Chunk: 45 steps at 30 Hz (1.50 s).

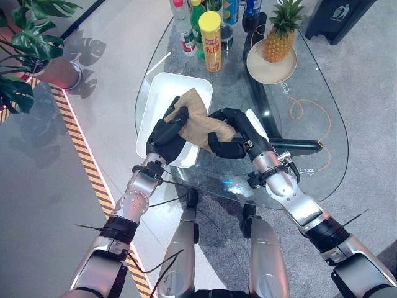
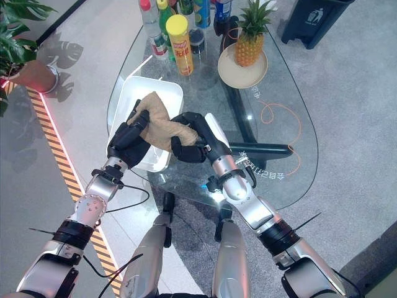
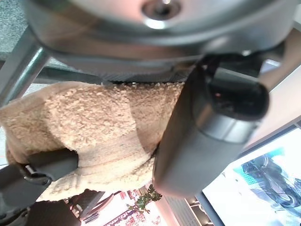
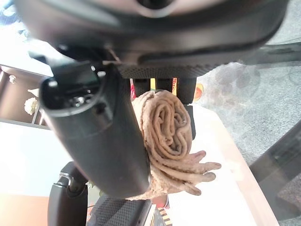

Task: Wipe the table with a cloth and put it in the basket.

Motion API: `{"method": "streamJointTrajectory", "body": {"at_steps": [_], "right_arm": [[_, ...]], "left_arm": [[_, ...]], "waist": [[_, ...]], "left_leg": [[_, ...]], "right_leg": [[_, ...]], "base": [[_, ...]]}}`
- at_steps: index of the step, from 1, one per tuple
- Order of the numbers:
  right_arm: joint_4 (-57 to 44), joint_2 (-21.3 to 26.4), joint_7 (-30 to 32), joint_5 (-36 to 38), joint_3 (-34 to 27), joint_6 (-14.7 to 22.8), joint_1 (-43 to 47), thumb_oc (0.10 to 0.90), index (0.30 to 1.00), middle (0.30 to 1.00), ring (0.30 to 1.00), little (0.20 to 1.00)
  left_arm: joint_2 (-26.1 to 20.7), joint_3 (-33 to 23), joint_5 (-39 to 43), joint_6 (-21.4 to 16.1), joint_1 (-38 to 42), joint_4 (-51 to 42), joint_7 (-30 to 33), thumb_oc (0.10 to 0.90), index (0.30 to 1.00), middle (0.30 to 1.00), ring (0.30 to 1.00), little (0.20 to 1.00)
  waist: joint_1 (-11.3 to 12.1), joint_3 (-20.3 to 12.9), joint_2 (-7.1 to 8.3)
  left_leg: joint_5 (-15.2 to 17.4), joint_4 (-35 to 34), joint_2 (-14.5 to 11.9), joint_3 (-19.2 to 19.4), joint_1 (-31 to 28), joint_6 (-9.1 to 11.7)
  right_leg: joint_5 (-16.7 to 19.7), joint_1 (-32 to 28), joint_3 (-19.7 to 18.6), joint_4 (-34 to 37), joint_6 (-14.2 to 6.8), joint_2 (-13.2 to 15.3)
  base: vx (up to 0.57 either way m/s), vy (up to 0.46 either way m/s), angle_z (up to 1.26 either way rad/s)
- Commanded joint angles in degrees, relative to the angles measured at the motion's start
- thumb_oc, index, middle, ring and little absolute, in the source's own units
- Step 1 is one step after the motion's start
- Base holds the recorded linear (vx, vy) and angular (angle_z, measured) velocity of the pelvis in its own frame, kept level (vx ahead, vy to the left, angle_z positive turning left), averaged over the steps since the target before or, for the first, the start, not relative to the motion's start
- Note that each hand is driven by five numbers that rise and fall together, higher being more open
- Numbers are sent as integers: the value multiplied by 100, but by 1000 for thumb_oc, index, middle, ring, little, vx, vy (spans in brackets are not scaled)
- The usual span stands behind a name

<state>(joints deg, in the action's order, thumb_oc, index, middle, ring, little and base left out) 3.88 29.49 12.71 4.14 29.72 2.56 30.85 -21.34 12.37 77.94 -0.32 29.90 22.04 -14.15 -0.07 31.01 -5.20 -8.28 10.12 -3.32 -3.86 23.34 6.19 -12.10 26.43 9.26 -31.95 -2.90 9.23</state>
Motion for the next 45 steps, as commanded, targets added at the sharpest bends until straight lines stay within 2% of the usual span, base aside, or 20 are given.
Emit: {"method": "streamJointTrajectory", "body": {"at_steps": [1, 2, 3, 5, 7, 10, 12, 14, 23, 29, 34, 38, 41, 45], "right_arm": [[-693, -322, 201, 66, -156, 526, 1249, 342, 507, 507, 507, 442], [-677, -324, 204, 70, -164, 538, 1244, 515, 655, 655, 655, 615], [-659, -330, 218, 95, -179, 547, 1239, 800, 900, 900, 900, 900], [-643, -341, 235, 118, -190, 544, 1234, 800, 900, 900, 900, 900], [-589, -373, 249, 136, -225, 557, 1224, 800, 900, 900, 900, 900], [-563, -415, 250, 117, -258, 556, 1205, 800, 900, 900, 900, 900], [-560, -444, 280, 100, -307, 536, 1174, 800, 900, 900, 900, 900], [-521, -456, 315, 108, -335, 566, 1140, 800, 900, 900, 900, 900], [-330, -566, 384, 61, -462, 564, 1153, 800, 900, 900, 900, 900], [-179, -593, 533, 13, -481, 541, 1201, 800, 900, 900, 900, 900], [6, -554, 754, -56, -541, 477, 1253, 800, 900, 900, 900, 900], [259, -483, 1158, -107, -644, 466, 1243, 800, 900, 900, 900, 900], [416, -430, 1451, -142, -734, 501, 1205, 800, 900, 900, 900, 900], [754, -303, 2137, -172, -957, 472, 1099, 800, 900, 900, 900, 900]], "left_arm": [[56, 192, 6, -118, 815, -945, -462, 100, 300, 300, 300, 200], [60, 174, 6, -170, 816, -934, -437, 100, 300, 300, 300, 200], [75, 139, 35, -260, 827, -913, -386, 100, 300, 300, 300, 200], [99, 94, 46, -380, 825, -921, -306, 100, 300, 300, 300, 200], [156, -26, -13, -768, 797, -926, -111, 100, 300, 300, 300, 200], [186, -79, -151, -1070, 779, -947, 76, 100, 300, 300, 300, 200], [227, -164, -436, -1623, 794, -981, 463, 100, 300, 300, 300, 200], [252, -231, -596, -1979, 773, -1009, 694, 100, 300, 300, 300, 200], [304, -535, -1376, -2921, 893, -1155, 1847, 100, 300, 300, 300, 200], [232, -644, -2315, -3290, 1117, -1052, 2631, 100, 300, 300, 300, 200], [104, -715, -3188, -3451, 1310, -926, 3293, 100, 300, 300, 300, 200], [-61, -748, -4096, -3463, 1516, -714, 3925, 100, 300, 300, 300, 200], [-208, -721, -4468, -3428, 1637, -564, 4201, 100, 300, 300, 300, 200], [-400, -721, -4903, -3434, 1732, -230, 4393, 100, 300, 300, 300, 200]], "waist": [[-73, -121, 395], [-73, -121, 395], [-72, -121, 398], [-67, -121, 401], [-52, -121, 404], [-48, -121, 406], [-43, -121, 414], [-36, -121, 417], [-18, -121, 419], [-37, -121, 416], [-52, -121, 413], [-85, -121, 415], [-119, -121, 417], [-167, -121, 423]], "left_leg": [[1003, 540, 539, 570, -410, -343], [1002, 537, 539, 569, -408, -343], [1000, 530, 540, 567, -408, -341], [1001, 529, 544, 563, -403, -339], [1001, 534, 541, 556, -386, -330], [998, 529, 548, 542, -389, -329], [990, 491, 562, 535, -389, -331], [986, 486, 568, 530, -372, -335], [960, 468, 592, 507, -253, -331], [944, 455, 585, 521, -193, -326], [943, 448, 571, 544, -163, -319], [938, 433, 559, 566, -117, -315], [943, 440, 536, 588, -86, -314], [963, 439, 515, 618, -71, -311]], "right_leg": [[930, -692, -96, 1527, -7, -312], [930, -687, -97, 1526, -10, -311], [929, -688, -94, 1533, -8, -311], [926, -684, -89, 1534, -5, -309], [919, -667, -78, 1522, -2, -303], [917, -657, -79, 1505, -2, -305], [916, -653, -70, 1529, 4, -310], [916, -630, -67, 1521, 9, -312], [905, -498, -70, 1489, 20, -327], [903, -405, -92, 1455, 22, -329], [899, -354, -107, 1441, 19, -318], [900, -288, -131, 1439, 20, -321], [893, -238, -160, 1416, 13, -329], [885, -191, -207, 1395, -6, -338]], "base": [[0, 0, 0], [0, 0, 0], [0, 0, 0], [0, 0, 0], [0, 0, 0], [0, 0, 0], [0, 0, 0], [0, 0, 0], [0, 0, 0], [0, 0, 0], [0, 0, 0], [0, 0, 0], [0, 0, 0], [0, 0, 0]]}}
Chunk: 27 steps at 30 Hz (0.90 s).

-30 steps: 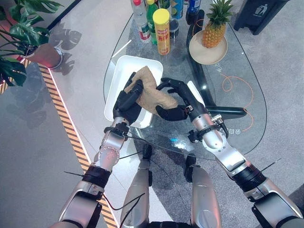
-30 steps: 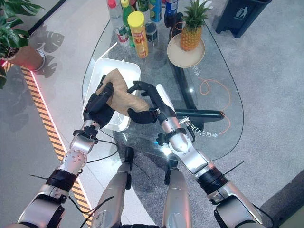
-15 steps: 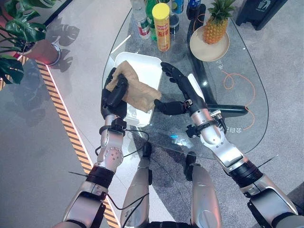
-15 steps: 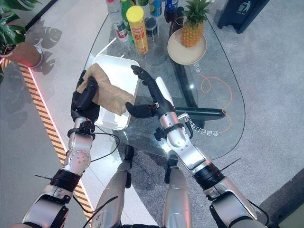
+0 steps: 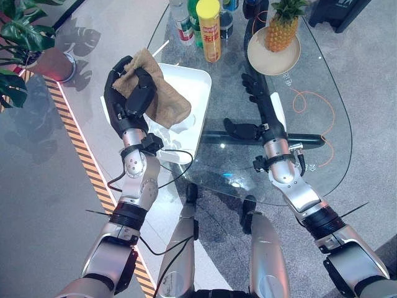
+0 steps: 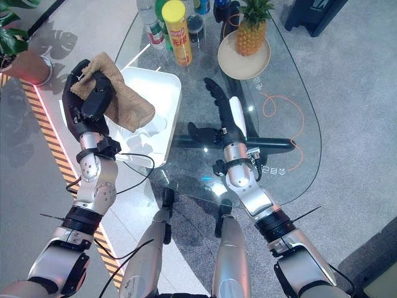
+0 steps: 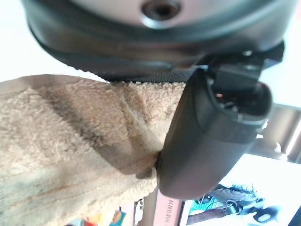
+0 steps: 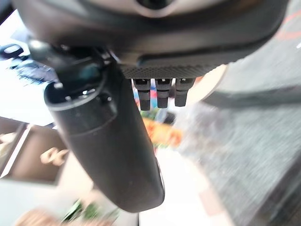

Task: Wipe the table with a cloth and put it in the basket.

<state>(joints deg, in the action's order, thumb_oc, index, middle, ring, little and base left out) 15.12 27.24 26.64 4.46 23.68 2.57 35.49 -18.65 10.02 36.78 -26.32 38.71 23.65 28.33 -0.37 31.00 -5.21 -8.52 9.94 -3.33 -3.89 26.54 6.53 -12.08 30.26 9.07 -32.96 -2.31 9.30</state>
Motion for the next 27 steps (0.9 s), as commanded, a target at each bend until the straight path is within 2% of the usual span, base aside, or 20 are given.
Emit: {"method": "streamJointTrajectory", "body": {"at_steps": [1, 5, 12, 19, 23, 27], "right_arm": [[-245, -29, 921, -159, -417, 498, 593, 800, 900, 900, 900, 900], [289, 170, 1679, 157, -683, 343, 469, 800, 900, 900, 900, 900], [1699, 528, 2433, 807, -1014, 520, 333, 800, 900, 900, 900, 900], [3080, 788, 2771, 1198, -1214, 798, 372, 800, 900, 900, 900, 900], [4063, 892, 2703, 1337, -1390, 1046, 418, 800, 900, 900, 900, 900], [4724, 941, 2607, 1442, -1487, 1144, 414, 800, 900, 900, 900, 900]], "left_arm": [[-733, -475, -899, -799, 864, -329, 191, 100, 300, 300, 300, 200], [-993, -436, -1177, -712, 951, -17, 310, 100, 300, 300, 300, 200], [-1509, -269, -1557, -627, 1162, 761, 443, 100, 300, 300, 300, 200], [-1959, 14, -1751, -446, 1434, 1316, 350, 100, 300, 300, 300, 200], [-2202, 315, -1804, -257, 1741, 1699, 307, 100, 300, 300, 300, 200], [-2366, 558, -1784, -62, 1968, 1989, 248, 100, 300, 300, 300, 200]], "waist": [[-148, -121, 424], [-188, -121, 429], [-253, -121, 422], [-283, -121, 400], [-301, -121, 370], [-320, -121, 351]], "left_leg": [[988, 452, 506, 630, -394, -345], [1017, 472, 475, 675, -344, -348], [1083, 540, 403, 733, -241, -363], [1106, 577, 364, 783, -120, -371], [1096, 552, 353, 821, -75, -387], [1088, 564, 330, 853, -19, -386]], "right_leg": [[882, -570, -195, 1494, -73, -347], [867, -485, -234, 1451, -88, -360], [830, -307, -317, 1335, -101, -417], [828, -162, -381, 1299, -101, -496], [846, -108, -421, 1329, -117, -539], [847, -58, -443, 1323, -121, -565]], "base": [[0, 0, 0], [-12, 34, 0], [-8, 45, -3], [-7, 24, -9], [0, 0, 0], [-13, 12, -8]]}}
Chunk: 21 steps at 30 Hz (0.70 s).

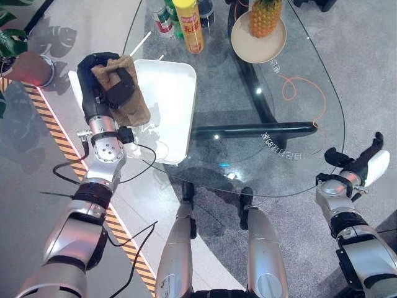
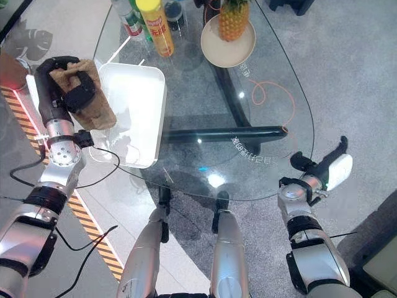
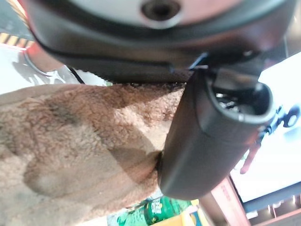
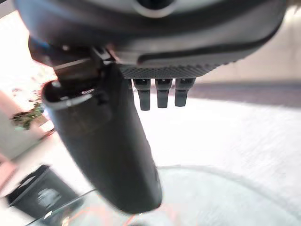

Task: Wipe the table with a cloth and put it in the basket.

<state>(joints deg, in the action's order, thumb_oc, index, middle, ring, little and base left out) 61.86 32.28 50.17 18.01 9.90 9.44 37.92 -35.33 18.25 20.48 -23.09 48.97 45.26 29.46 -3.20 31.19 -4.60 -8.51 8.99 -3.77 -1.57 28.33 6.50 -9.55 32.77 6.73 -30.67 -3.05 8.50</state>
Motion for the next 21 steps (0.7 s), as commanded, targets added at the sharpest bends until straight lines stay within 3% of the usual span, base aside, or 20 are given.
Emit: {"method": "streamJointTrajectory", "body": {"at_steps": [1, 8, 21], "right_arm": [[172, 460, 248, 98, -133, 412, 161, 800, 900, 900, 900, 900], [817, 413, 112, 123, -237, 357, 38, 800, 900, 900, 900, 900], [1386, 374, -311, -24, -198, -205, -25, 800, 900, 900, 900, 900]], "left_arm": [[-732, -200, -165, -299, 989, -119, 103, 100, 300, 300, 300, 200], [-792, 156, -258, 79, 1230, 233, -70, 100, 300, 300, 300, 200], [-681, 407, -177, 609, 1521, 992, -366, 100, 300, 300, 300, 200]], "waist": [[-45, -140, 286], [-88, -140, 277], [-217, -140, 221]], "left_leg": [[1088, 664, 365, 633, -180, -384], [1067, 638, 347, 668, -120, -387], [979, 574, 299, 778, -2, -348]], "right_leg": [[596, -287, -211, 1086, -49, -488], [635, -222, -218, 1130, -65, -512], [689, -53, -229, 1178, -60, -507]], "base": [[-13, 2, -6], [-6, -6, -5], [0, 0, 0]]}}
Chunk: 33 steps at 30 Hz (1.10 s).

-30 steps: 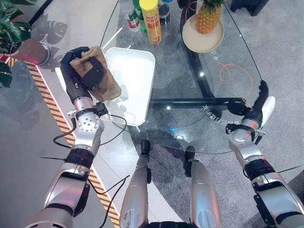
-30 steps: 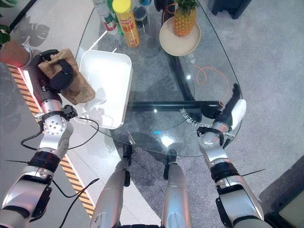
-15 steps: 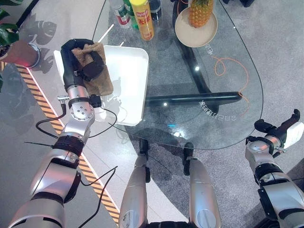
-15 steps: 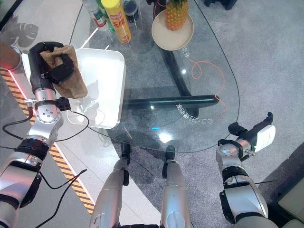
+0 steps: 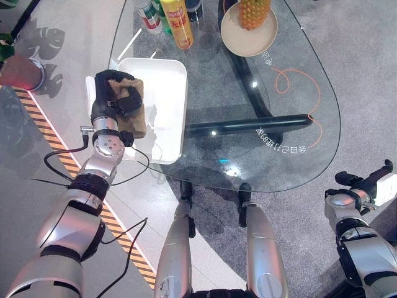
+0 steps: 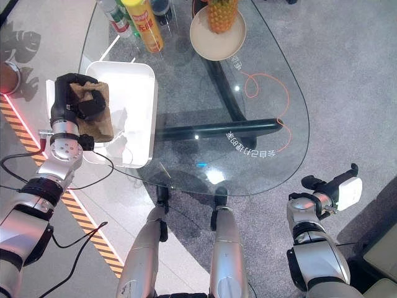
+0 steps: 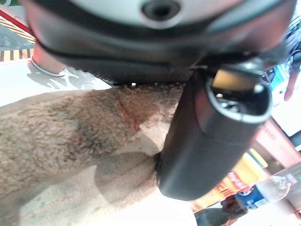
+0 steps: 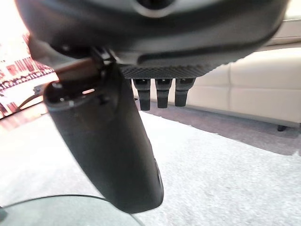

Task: Wipe the table with a cloth and put it in the basket.

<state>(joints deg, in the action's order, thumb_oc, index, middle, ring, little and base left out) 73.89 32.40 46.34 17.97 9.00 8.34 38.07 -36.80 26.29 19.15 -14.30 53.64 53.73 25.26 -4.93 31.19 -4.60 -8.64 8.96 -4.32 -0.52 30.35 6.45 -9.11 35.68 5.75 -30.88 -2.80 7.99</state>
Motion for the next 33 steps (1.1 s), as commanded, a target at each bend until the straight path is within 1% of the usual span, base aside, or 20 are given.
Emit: {"method": "streamJointTrajectory", "body": {"at_steps": [1, 4, 7, 12, 13, 20, 33], "right_arm": [[188, 345, 62, -24, -77, -120, -55, 800, 900, 900, 900, 900], [233, 299, -66, -43, -44, -254, -98, 800, 900, 900, 900, 900], [299, 301, -215, -89, -18, -292, -92, 800, 900, 900, 900, 900], [307, 261, -308, -142, 36, -327, -100, 800, 900, 900, 900, 900], [281, 229, -315, -179, 45, -351, -113, 800, 900, 900, 900, 900], [188, 135, -270, -238, 96, -411, -92, 800, 900, 900, 900, 900], [114, 5, -209, -317, 109, -389, -119, 800, 900, 900, 900, 900]], "left_arm": [[-522, -384, -30, -234, 1061, 174, 38, 100, 300, 300, 300, 200], [-486, -346, 18, -120, 1097, 310, -75, 100, 300, 300, 300, 200], [-410, -302, 22, -24, 1140, 368, -42, 100, 300, 300, 300, 200], [-339, -260, 62, 41, 1196, 474, -95, 100, 300, 300, 300, 200], [-304, -245, 66, 109, 1205, 479, -146, 100, 300, 300, 300, 200], [-176, -184, 38, 100, 1246, 550, -223, 100, 300, 300, 300, 200], [-42, -151, 58, 136, 1273, 531, -217, 100, 300, 300, 300, 200]], "waist": [[-55, -140, 217], [-91, -140, 187], [-121, -140, 147], [-160, -140, 134], [-178, -140, 127], [-209, -140, 116], [-218, -140, 175]], "left_leg": [[984, 566, 351, 682, -200, -340], [968, 542, 351, 708, -174, -337], [937, 508, 351, 736, -130, -330], [911, 511, 336, 773, -51, -318], [903, 507, 333, 790, -26, -316], [861, 499, 330, 815, 100, -317], [834, 526, 316, 777, 222, -316]], "right_leg": [[650, -337, -137, 1212, -83, -457], [658, -285, -161, 1217, -73, -462], [681, -217, -166, 1236, -77, -455], [699, -122, -178, 1226, -73, -453], [706, -88, -188, 1225, -71, -457], [744, 65, -197, 1211, -64, -472], [769, 167, -214, 1180, -52, -517]], "base": [[0, 0, 0], [0, 0, 0], [0, 11, -1], [8, 14, -7], [13, 12, -6], [3, 2, -1], [0, 0, 0]]}}
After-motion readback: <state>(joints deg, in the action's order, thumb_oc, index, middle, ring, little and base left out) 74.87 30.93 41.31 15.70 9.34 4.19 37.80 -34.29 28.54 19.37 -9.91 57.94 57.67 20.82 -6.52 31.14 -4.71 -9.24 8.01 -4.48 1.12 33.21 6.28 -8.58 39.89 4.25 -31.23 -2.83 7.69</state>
